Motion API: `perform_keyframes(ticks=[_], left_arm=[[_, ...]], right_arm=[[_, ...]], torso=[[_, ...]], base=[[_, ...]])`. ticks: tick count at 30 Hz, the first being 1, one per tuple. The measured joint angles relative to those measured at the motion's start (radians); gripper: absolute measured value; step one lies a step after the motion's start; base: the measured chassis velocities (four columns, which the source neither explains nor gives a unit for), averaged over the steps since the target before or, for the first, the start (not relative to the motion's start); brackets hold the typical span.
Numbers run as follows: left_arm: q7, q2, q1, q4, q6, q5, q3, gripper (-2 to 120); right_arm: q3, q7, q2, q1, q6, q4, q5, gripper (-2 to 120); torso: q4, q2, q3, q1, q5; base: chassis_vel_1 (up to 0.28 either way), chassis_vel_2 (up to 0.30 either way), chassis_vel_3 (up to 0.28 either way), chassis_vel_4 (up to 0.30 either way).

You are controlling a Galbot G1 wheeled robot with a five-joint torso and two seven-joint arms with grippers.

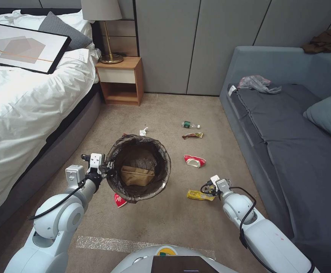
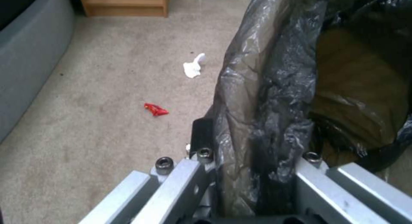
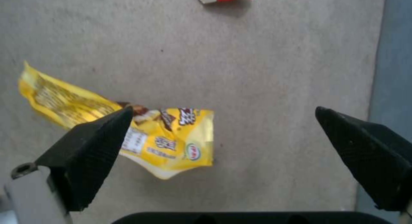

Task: Pick up the trash bin, then pick up the garbage from the floor and place it into the trash bin.

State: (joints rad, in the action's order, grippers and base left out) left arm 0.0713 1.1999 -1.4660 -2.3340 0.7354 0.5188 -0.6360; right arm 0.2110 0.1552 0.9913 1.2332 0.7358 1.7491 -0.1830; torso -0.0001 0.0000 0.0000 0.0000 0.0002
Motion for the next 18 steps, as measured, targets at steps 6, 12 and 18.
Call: perform_keyframes(ticks=[6,12,18], left_arm=[[-0.005,0.000,0.001,0.001,0.000,0.000,-0.001,0],[-0.006,0.001,0.002,0.003,0.000,-0.003,-0.002,0],[-0.007,0.003,0.001,0.003,0.000,-0.005,-0.007,0]], right_arm=[[-0.059,-0.020,-0.038,-0.032,-0.009,0.020,0.049,100],[-0.134,-0.063,-0.073,-0.069,-0.055,0.068,0.098,100],[-0.231,-0.111,-0.104,-0.131,-0.119,0.068,0.153,100]], torso=[[0.0000,0.000,0.000,0.000,-0.0001],[0.0001,0.000,0.000,0.000,-0.0003],[0.0001,0.000,0.000,0.000,-0.0002]], base=[[0.000,0.000,0.000,0.000],[0.000,0.000,0.000,0.000],[0.000,0.000,0.000,0.000]])
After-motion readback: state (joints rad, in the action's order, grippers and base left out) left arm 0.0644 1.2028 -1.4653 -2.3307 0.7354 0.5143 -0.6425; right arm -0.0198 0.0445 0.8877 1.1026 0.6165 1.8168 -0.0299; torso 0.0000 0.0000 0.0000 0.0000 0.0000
